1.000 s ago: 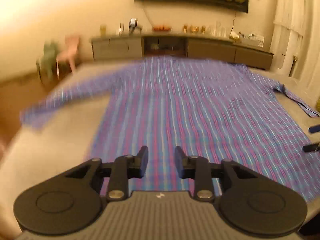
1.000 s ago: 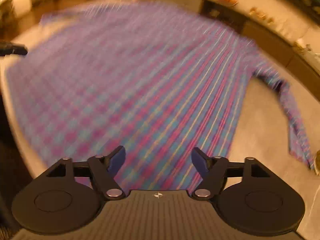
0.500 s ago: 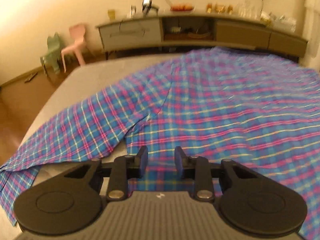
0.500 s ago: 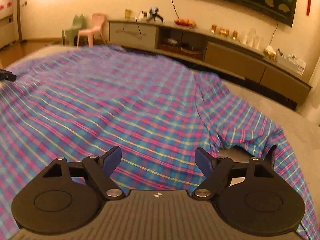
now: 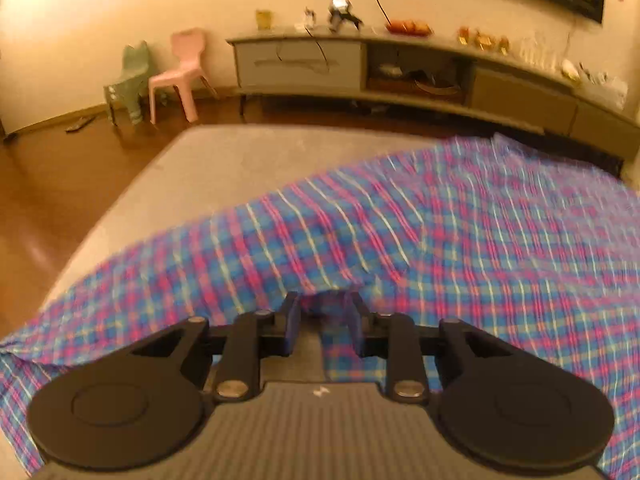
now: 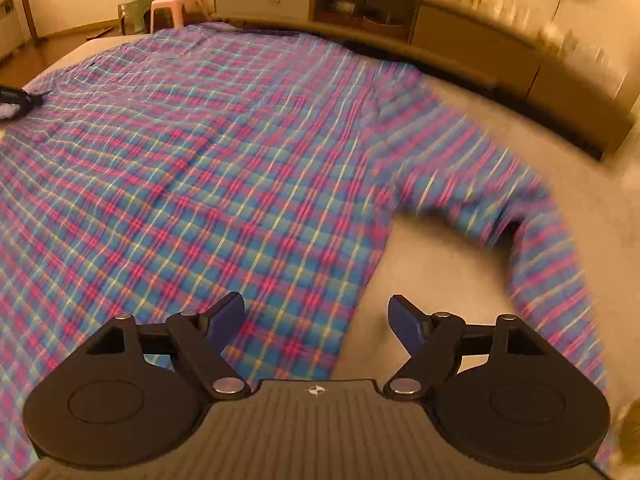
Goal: Fold clothes
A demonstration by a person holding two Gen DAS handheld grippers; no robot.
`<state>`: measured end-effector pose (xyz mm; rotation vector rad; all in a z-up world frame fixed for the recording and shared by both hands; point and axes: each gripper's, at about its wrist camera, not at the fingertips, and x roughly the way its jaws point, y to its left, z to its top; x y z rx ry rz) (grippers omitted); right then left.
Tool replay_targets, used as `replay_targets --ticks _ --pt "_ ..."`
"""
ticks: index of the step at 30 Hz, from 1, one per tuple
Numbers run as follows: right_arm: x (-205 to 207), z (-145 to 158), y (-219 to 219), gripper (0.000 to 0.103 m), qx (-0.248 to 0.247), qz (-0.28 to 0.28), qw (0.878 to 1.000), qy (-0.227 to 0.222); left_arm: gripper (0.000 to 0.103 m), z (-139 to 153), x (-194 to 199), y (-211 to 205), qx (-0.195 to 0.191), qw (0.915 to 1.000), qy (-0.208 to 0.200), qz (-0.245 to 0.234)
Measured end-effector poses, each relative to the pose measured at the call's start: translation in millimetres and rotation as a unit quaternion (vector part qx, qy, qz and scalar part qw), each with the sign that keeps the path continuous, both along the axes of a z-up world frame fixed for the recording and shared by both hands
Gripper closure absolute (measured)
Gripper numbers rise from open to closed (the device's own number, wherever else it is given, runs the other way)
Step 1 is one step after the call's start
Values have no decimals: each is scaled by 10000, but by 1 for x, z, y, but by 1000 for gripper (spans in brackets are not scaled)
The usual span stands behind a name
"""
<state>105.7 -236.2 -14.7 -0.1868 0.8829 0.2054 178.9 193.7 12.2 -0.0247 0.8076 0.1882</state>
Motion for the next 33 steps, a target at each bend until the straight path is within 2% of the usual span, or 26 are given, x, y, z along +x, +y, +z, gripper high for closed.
replay_targets --ticks 2,4,7,9,11,13,15,18,21,23,27,28,30,33 --pt "2 3 2 19 140 -107 9989 -437 77 2 -3 4 -66 9999 -80 37" --pt "7 -5 4 20 341 -122 9976 -597 77 -5 -1 2 -94 9998 86 -130" --pt "11 -21 6 23 442 -118 9979 -450 74 -18 4 -5 153 9990 332 -249" --pt "11 -23 5 23 413 -185 9984 -341 62 -19 6 -3 280 9990 325 -91" --pt "9 -20 -3 20 472 -399 9980 -112 62 -17 7 -3 317 9986 393 146" --pt "1 -17 -12 16 438 -465 9979 76 67 -11 3 -10 492 9979 367 194" --pt "-16 -4 -38 16 322 -782 9964 3 67 0 -2 -21 516 9984 213 39" --pt "-42 23 -91 12 112 -1702 9844 -438 67 19 -8 -37 252 9995 -65 -193" --pt "-51 27 -138 8 117 -2421 9687 -528 67 29 -17 -55 27 9987 -218 -455" --pt "-51 18 -158 8 122 -2629 9641 -365 67 31 -23 -66 -70 9977 -243 -623" --pt "-43 -3 -166 8 69 -2577 9662 -29 67 29 -33 -86 -161 9954 -218 -917" --pt "-41 -6 -165 15 40 -2572 9663 40 67 28 -35 -91 -169 9948 -212 -987" --pt "-39 -9 -168 30 293 -2564 9660 113 67 25 -38 -100 -170 9933 -205 -1124" --pt "-38 -4 -165 80 267 -2544 9667 63 67 24 -43 -110 -75 9915 -235 -1278"
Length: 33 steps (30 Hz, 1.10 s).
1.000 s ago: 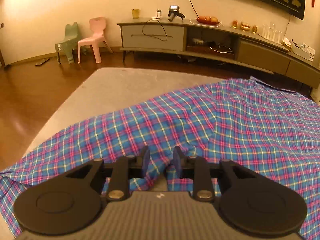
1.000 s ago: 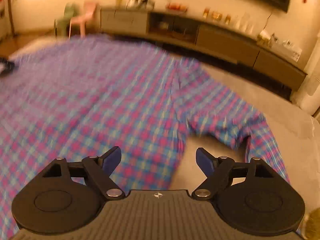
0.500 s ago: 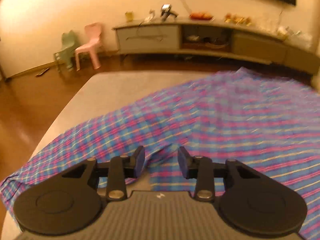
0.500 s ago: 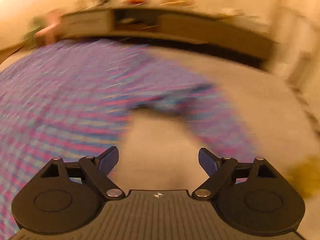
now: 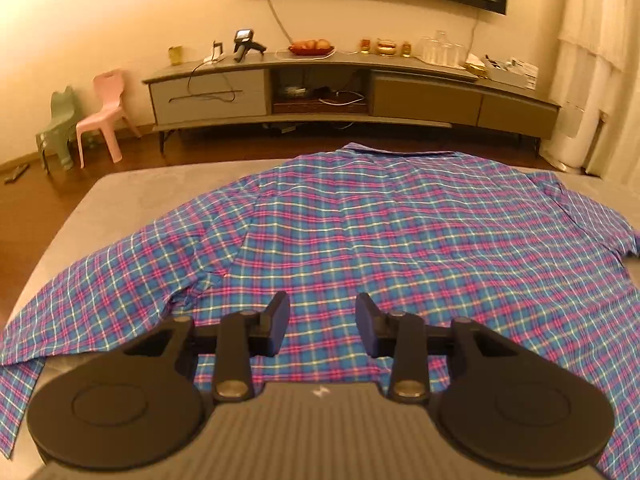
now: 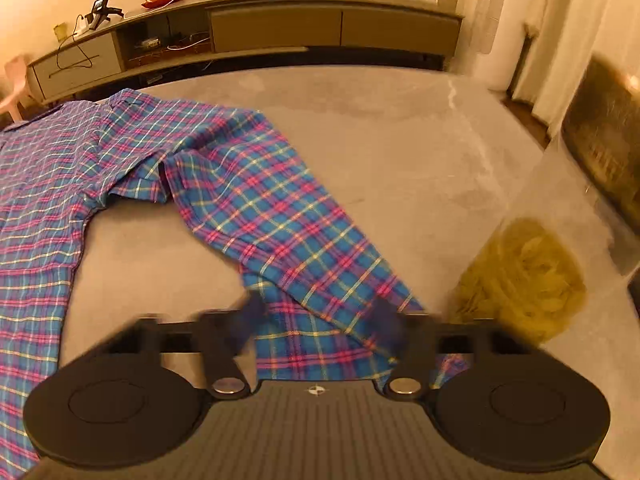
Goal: Fold clothes
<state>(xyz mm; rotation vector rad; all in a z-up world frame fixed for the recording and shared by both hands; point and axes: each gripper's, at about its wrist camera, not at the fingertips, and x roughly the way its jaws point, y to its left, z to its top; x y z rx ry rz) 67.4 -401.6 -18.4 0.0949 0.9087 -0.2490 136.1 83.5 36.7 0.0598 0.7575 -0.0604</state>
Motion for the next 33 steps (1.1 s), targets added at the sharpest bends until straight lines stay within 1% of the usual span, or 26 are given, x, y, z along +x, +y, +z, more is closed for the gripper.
replay_targets --ticks 1,3,5,7,8,9,10,11,12,13,14,15,16,17,18,19,20,23,24,26,27,28,29,30,31,33 --pt "1 1 4 86 -83 32 10000 -8 67 1 -1 -2 -6 10000 -12 -62" --pt "1 4 15 92 -372 85 9992 -95 67 1 -4 -5 -34 10000 -40 -80" --pt "2 13 28 93 -809 137 9961 -328 67 2 -7 -6 -68 9999 -64 -87" --pt "-1 28 54 94 -1501 369 9854 -712 67 3 -10 -5 -109 9999 -82 -87" --pt "-6 34 74 94 -1892 652 9756 -905 67 4 -12 -5 -130 9998 -91 -88" --pt "-13 38 99 94 -2328 1057 9602 -1128 67 4 -12 -5 -164 9998 -84 -115" --pt "-21 42 125 94 -2754 1457 9406 -1345 67 3 -13 -7 -143 9998 -64 -136" --pt "-29 43 149 94 -3021 1931 9214 -1499 67 1 -13 -8 -115 9998 -43 -157" --pt "-37 39 166 93 -2994 2295 9140 -1492 67 0 -13 -10 -88 9998 -22 -178" --pt "-40 35 171 91 -2714 2337 9234 -1378 67 -2 -13 -11 -60 9998 -1 -199" --pt "-38 34 163 87 -2381 2108 9395 -1274 67 -4 -14 -13 -16 9997 34 -232" --pt "-35 34 146 71 -2101 1758 9544 -1185 67 -6 -14 -16 31 9996 70 -266" --pt "-31 34 130 44 -1816 1403 9671 -1094 67 -6 -16 -18 35 9994 75 -324" --pt "-28 34 110 28 -1616 1036 9754 -1085 67 -7 -18 -19 35 9992 77 -384" --pt "-27 34 89 7 -1506 736 9797 -1100 67 -7 -19 -22 27 9990 62 -440" --pt "-22 31 71 7 -1419 565 9829 -1024 67 -6 -20 -26 19 9988 45 -495" --pt "-16 26 56 7 -1383 523 9847 -922 67 -6 -21 -29 11 9985 28 -551" --pt "9 8 31 7 -1365 695 9860 -654 67 -9 -25 -40 144 9974 4 -707" --pt "16 3 25 9 -1261 667 9880 -591 67 -11 -25 -43 188 9971 24 -731" --pt "28 -7 17 22 -882 546 9932 -528 67 -16 -25 -45 238 9970 61 -737" --pt "34 -12 12 40 -691 485 9952 -497 67 -17 -23 -46 240 9970 81 -735" --pt "40 -13 10 73 -599 407 9961 -504 67 -19 -22 -46 240 9970 101 -734" --pt "44 -11 10 86 -601 313 9962 -547 67 -21 -21 -46 251 9970 111 -722" --pt "49 -9 10 90 -602 219 9962 -591 67 -22 -21 -46 277 9971 113 -701" --pt "52 -6 12 97 -675 170 9953 -667 67 -22 -21 -46 280 9971 109 -699" --pt "50 9 24 99 -958 201 9908 -940 67 -22 -21 -45 280 9971 99 -699"
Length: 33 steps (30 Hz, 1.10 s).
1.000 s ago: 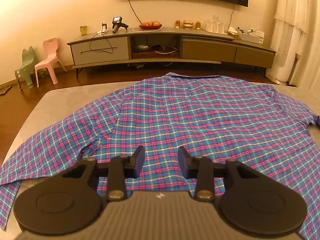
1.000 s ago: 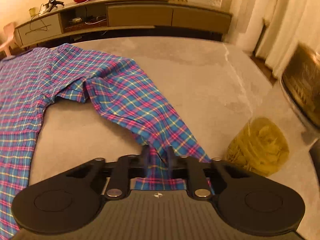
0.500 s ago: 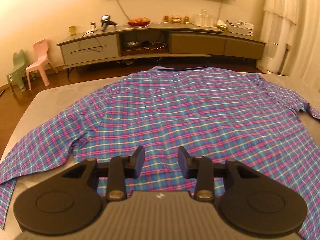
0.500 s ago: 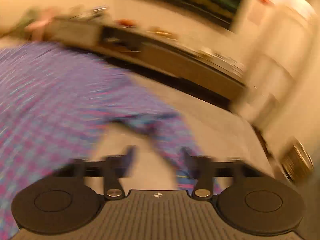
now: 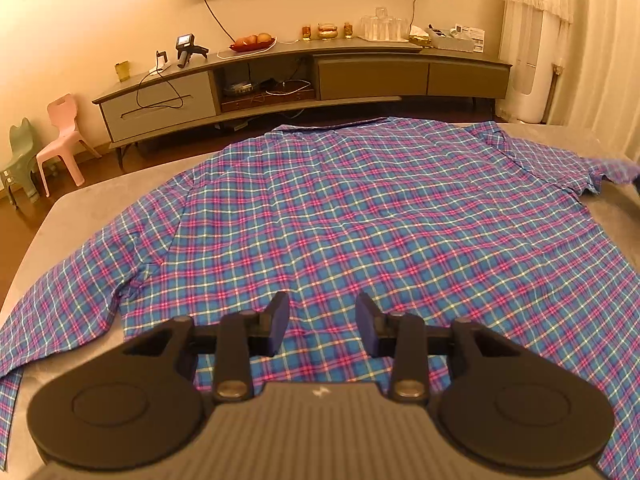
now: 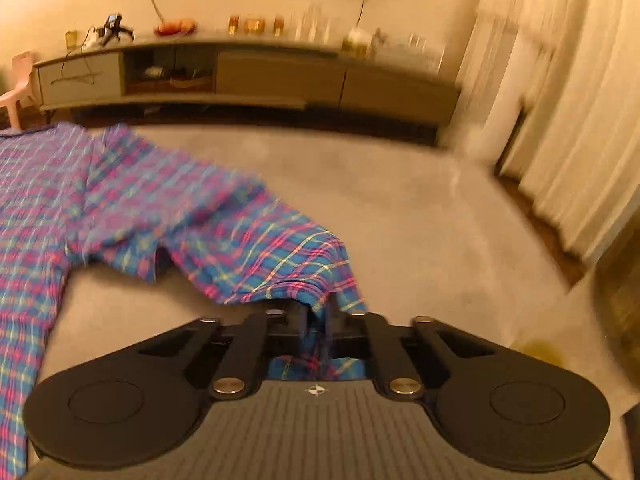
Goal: Fold clothes
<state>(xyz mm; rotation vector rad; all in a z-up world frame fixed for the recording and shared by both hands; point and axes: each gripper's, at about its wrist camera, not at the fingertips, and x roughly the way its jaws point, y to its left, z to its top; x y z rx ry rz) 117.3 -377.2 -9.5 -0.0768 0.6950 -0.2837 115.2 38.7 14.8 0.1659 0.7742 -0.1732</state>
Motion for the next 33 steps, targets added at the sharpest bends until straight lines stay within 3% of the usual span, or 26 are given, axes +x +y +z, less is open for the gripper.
replay_targets --ticks 2,3,4,6,7,8,9,10,13,14,18,21,26,28,31,32,33 --pt "-14 24 41 99 -638 464 9961 -398 67 1 0 1 -17 10000 -12 -8" --pt "-28 37 76 99 -1145 953 9866 -660 67 2 1 1 -44 10000 -15 -16" --pt "-44 44 111 99 -1630 1470 9717 -872 67 2 1 1 -48 10000 -16 -18" --pt "-80 24 176 98 -2589 2486 9275 -1043 67 -3 2 -1 -39 10000 57 -42" --pt "-90 9 199 90 -2834 2853 9112 -896 67 -6 3 -3 -51 9999 124 -54" --pt "-92 -9 212 81 -2859 3105 9049 -554 67 -10 3 -5 -63 9998 194 -76" --pt "-94 -27 224 56 -2879 3352 8968 -212 67 -13 3 -7 -74 9996 265 -99" --pt "-95 -39 232 41 -2805 3563 8913 48 67 -17 3 -10 -85 9993 336 -122" --pt "-95 -32 227 25 -2219 3802 8974 294 64 -15 -5 -21 -142 9992 300 -241" --pt "-92 -25 221 25 -1951 3779 9045 316 60 -12 -9 -27 -239 9990 270 -277" --pt "-84 7 182 19 -964 3325 9380 161 34 -7 -17 -53 -1314 9886 574 -458" --pt "-76 19 158 19 -93 3005 9536 153 32 -13 -10 -85 -1931 9748 1015 -463" --pt "-56 3 126 19 1751 2513 9507 490 26 -21 5 -148 -1812 9746 1172 -597" --pt "-47 -2 106 19 2419 1995 9487 414 25 -30 11 -166 -1985 9675 1468 -543" --pt "-39 -4 73 17 3344 1357 9325 139 22 -47 18 -189 -2196 9560 1918 -337" --pt "-38 -6 67 17 3574 1250 9255 98 21 -50 19 -194 -2185 9579 1850 -236" --pt "-37 -9 63 17 3752 1198 9191 110 35 -52 19 -199 -2166 9602 1760 -134"
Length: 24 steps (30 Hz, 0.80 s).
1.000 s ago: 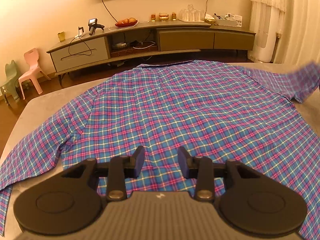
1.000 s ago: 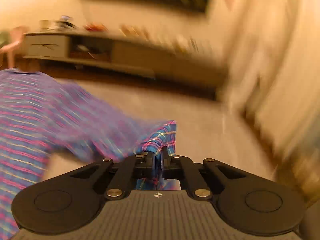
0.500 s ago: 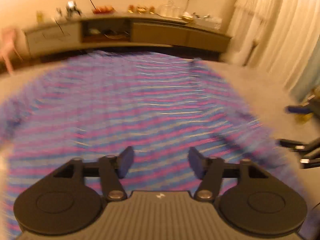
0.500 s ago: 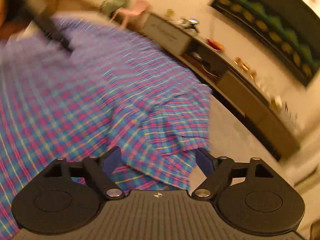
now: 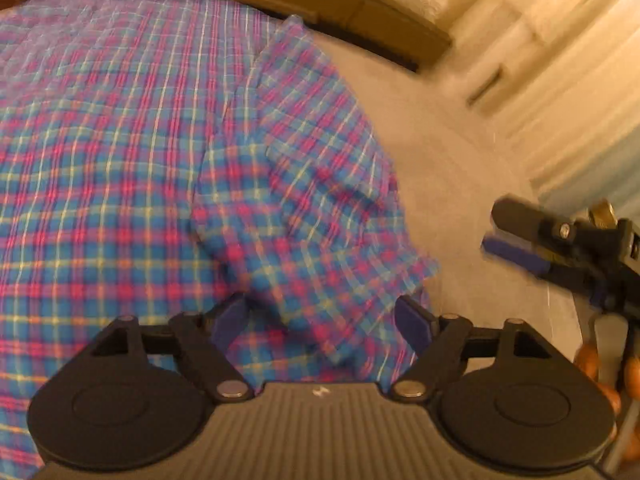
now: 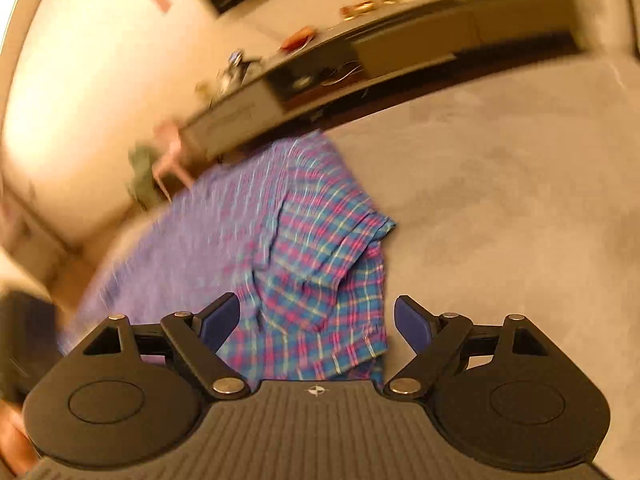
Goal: Fold clothes
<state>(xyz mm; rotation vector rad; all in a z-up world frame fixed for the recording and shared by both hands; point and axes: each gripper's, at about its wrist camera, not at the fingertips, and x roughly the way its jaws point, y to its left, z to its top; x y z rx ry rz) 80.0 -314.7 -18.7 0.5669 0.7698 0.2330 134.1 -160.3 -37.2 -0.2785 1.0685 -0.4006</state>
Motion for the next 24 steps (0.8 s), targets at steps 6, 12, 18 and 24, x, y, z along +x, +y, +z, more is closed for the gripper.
replay_targets --ticks 6,12,18,24 --pt "1 -26 -2 19 639 32 9969 455 101 2 -7 32 -795 9960 -242 329" --pt "7 -32 21 49 920 342 9941 466 76 -31 -18 104 -1545 9769 278 1449" --pt "2 -37 41 49 1131 501 9907 567 50 -34 -26 120 -1973 9631 281 1810" --pt "5 -38 56 47 483 342 9976 356 47 -40 -32 117 -2244 9562 278 1861"
